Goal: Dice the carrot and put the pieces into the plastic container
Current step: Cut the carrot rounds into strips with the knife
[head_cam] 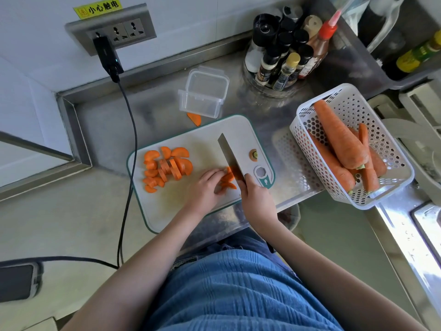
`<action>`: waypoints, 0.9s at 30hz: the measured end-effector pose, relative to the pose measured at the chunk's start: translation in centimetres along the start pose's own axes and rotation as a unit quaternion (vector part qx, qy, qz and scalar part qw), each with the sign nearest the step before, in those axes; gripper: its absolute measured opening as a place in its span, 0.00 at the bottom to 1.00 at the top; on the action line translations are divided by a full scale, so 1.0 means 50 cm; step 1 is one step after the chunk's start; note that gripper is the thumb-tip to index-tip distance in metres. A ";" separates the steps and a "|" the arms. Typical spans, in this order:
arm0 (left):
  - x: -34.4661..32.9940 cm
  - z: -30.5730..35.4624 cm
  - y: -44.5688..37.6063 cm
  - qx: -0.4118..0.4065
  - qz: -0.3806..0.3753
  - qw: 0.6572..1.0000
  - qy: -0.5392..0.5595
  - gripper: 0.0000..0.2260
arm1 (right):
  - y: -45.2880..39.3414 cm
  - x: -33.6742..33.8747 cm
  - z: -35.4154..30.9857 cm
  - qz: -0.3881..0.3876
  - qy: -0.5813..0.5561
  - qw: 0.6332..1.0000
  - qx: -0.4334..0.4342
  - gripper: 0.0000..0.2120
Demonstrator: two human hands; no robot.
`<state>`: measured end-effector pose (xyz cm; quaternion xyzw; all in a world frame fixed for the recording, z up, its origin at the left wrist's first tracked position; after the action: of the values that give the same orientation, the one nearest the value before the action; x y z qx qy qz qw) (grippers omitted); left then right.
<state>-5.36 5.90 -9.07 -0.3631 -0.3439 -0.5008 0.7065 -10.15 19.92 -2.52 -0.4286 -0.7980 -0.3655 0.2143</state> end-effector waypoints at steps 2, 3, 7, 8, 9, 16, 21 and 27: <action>-0.002 0.000 -0.001 0.001 0.003 1.000 0.001 0.16 | -0.002 -0.001 0.003 -0.008 0.013 1.000 0.003 0.13; -0.001 0.001 -0.002 -0.003 0.009 1.000 0.000 0.14 | -0.003 -0.001 0.004 -0.013 0.021 1.000 0.006 0.13; -0.003 0.008 0.000 -0.032 0.022 0.999 0.010 0.13 | -0.006 -0.004 0.015 -0.039 0.075 0.996 0.020 0.10; -0.005 0.006 0.000 -0.037 0.021 0.999 0.009 0.12 | -0.008 -0.006 0.016 -0.043 0.080 0.996 0.020 0.10; -0.010 0.001 -0.001 -0.042 0.017 0.999 0.008 0.10 | -0.011 -0.009 0.016 -0.046 0.082 0.995 0.017 0.10; -0.017 0.003 -0.004 -0.035 0.036 0.999 -0.004 0.08 | -0.034 -0.014 0.014 -0.065 0.070 0.995 -0.009 0.09; -0.013 0.019 0.002 0.004 0.055 0.998 -0.023 0.07 | -0.032 0.015 0.016 -0.026 -0.005 1.000 -0.010 0.13; -0.004 0.032 0.003 0.028 0.052 0.998 -0.015 0.09 | -0.011 0.033 0.024 -0.003 -0.030 0.999 -0.010 0.13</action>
<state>-5.47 7.41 -8.45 -0.3681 -0.3487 -0.4482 0.7362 -11.55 21.50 -2.41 -0.4391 -0.8017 -0.3610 0.1850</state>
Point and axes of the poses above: each hand's wrist, its own y-axis away from the middle knuckle, its own x-axis out of the back of the hand, z = x × y, the point moved 1 cm from there along -y, towards the middle knuckle, and after that the axes turned 13 degrees about -y, right-handed, at the moved point
